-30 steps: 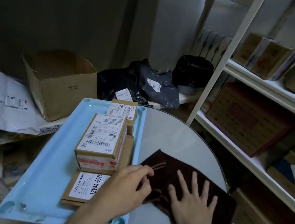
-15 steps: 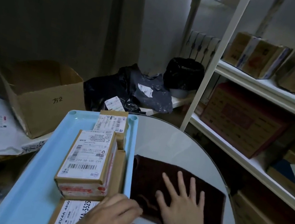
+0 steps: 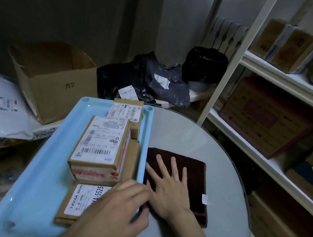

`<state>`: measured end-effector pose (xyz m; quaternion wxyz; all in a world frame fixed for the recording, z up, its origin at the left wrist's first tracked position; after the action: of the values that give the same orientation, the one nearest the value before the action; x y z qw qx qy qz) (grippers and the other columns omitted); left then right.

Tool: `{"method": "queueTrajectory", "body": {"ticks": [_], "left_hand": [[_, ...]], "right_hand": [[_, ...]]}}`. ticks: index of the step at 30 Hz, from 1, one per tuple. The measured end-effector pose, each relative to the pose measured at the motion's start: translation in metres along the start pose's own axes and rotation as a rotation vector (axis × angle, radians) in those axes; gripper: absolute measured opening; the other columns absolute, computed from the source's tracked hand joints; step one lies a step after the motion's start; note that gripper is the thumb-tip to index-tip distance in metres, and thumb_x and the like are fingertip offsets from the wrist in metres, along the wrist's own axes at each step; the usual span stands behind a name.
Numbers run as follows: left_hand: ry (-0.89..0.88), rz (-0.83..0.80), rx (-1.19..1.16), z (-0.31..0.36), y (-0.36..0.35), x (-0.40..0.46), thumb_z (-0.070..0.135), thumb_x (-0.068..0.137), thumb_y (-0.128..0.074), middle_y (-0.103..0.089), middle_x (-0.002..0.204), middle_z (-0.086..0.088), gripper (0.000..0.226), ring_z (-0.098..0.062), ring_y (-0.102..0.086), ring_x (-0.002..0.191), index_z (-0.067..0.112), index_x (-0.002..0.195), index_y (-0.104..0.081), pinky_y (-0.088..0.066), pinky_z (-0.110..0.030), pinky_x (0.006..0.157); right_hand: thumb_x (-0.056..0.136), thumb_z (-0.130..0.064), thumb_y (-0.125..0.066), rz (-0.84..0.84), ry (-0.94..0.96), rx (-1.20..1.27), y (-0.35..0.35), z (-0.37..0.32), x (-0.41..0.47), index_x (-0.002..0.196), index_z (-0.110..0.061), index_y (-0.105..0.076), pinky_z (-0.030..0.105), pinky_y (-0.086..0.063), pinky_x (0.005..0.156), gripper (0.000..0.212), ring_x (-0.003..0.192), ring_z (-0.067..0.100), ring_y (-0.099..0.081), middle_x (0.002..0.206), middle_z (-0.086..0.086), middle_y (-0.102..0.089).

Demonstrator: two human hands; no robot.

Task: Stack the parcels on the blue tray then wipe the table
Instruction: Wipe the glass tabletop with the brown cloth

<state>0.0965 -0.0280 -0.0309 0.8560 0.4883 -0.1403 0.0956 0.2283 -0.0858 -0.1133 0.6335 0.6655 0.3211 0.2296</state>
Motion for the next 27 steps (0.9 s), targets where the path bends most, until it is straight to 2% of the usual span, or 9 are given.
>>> {"method": "queueTrajectory", "body": {"ticks": [4,8,10,12,15,17,22,24,27], "left_hand": [[0.006,0.012,0.017,-0.001,0.002,-0.001,0.031,0.089,-0.054,-0.063,0.101,0.009,0.021,-0.009,-0.054,0.103,0.02,0.103,-0.066,-0.041,-0.022,0.093],[0.022,-0.021,0.009,0.002,0.003,0.001,0.031,0.088,-0.053,-0.062,0.093,0.008,0.016,-0.012,-0.054,0.097,0.02,0.094,-0.063,-0.043,-0.027,0.089],[0.026,-0.038,0.013,0.002,0.004,0.003,0.031,0.089,-0.051,-0.061,0.09,0.007,0.015,-0.013,-0.052,0.095,0.019,0.089,-0.06,-0.044,-0.03,0.086],[0.049,-0.046,0.007,0.001,0.004,0.003,0.03,0.088,-0.052,-0.06,0.089,0.007,0.013,-0.013,-0.049,0.094,0.019,0.087,-0.058,-0.043,-0.029,0.086],[0.061,-0.038,-0.013,0.001,0.005,0.002,0.03,0.087,-0.053,-0.06,0.088,0.008,0.012,-0.012,-0.048,0.093,0.019,0.087,-0.056,-0.041,-0.025,0.084],[0.056,-0.035,-0.004,0.001,0.006,0.002,0.033,0.088,-0.052,-0.06,0.087,0.005,0.016,-0.014,-0.049,0.094,0.017,0.088,-0.057,-0.041,-0.028,0.084],[0.091,-0.048,-0.036,-0.003,0.006,0.001,0.037,0.089,-0.048,-0.06,0.087,0.006,0.02,-0.012,-0.047,0.098,0.02,0.091,-0.057,-0.045,-0.034,0.085],[0.111,-0.062,-0.045,-0.003,0.004,0.001,0.039,0.089,-0.045,-0.06,0.089,0.007,0.023,-0.011,-0.046,0.101,0.021,0.094,-0.058,-0.046,-0.037,0.086],[0.124,-0.043,-0.045,-0.003,0.006,0.001,0.036,0.089,-0.049,-0.059,0.085,0.006,0.017,-0.011,-0.046,0.098,0.02,0.091,-0.056,-0.046,-0.035,0.084]], "right_hand": [[0.092,-0.068,-0.017,0.001,-0.062,0.029,0.002,0.026,-0.021,0.146,-0.063,-0.001,0.057,0.008,0.119,0.056,0.152,0.028,0.013,0.166,-0.014,0.005],[0.093,-0.066,-0.018,-0.005,-0.322,0.102,0.004,0.041,0.006,0.149,-0.059,-0.003,0.064,0.006,0.116,0.058,0.151,0.034,0.013,0.167,-0.01,0.005],[0.094,-0.065,-0.018,-0.042,-0.284,0.059,0.001,0.018,0.007,0.151,-0.054,-0.001,0.068,0.007,0.114,0.06,0.15,0.04,0.016,0.167,-0.006,0.008],[0.092,-0.066,-0.019,-0.062,-0.097,-0.032,-0.007,-0.009,-0.011,0.152,-0.051,0.002,0.069,0.006,0.114,0.065,0.149,0.041,0.017,0.166,-0.004,0.014],[0.085,-0.073,-0.017,-0.078,0.035,-0.044,-0.007,-0.002,-0.039,0.147,-0.059,0.005,0.063,0.007,0.117,0.067,0.15,0.034,0.017,0.165,-0.011,0.015],[0.085,-0.076,-0.015,-0.032,-0.05,-0.022,0.0,0.024,-0.033,0.143,-0.066,0.002,0.06,0.004,0.118,0.061,0.152,0.03,0.011,0.166,-0.015,0.008],[0.089,-0.074,-0.016,-0.028,-0.398,0.078,0.005,0.068,0.032,0.147,-0.061,-0.004,0.066,0.005,0.116,0.06,0.151,0.036,0.012,0.167,-0.009,0.006],[0.09,-0.073,-0.014,-0.059,-0.408,0.072,0.003,0.061,0.052,0.149,-0.057,-0.003,0.069,0.005,0.114,0.062,0.15,0.04,0.014,0.167,-0.006,0.007],[0.092,-0.071,-0.013,-0.069,-0.257,0.012,0.002,0.033,0.053,0.149,-0.056,0.0,0.067,0.006,0.115,0.061,0.15,0.038,0.014,0.167,-0.007,0.008]]}}
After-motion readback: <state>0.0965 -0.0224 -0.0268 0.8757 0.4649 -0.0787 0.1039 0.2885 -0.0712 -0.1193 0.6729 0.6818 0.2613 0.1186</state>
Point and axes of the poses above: each hand's wrist, its own x-axis towards the middle knuckle, its own y-axis out of the back of the hand, z = x × y, the point moved 7 cm from there along x, towards the middle knuckle
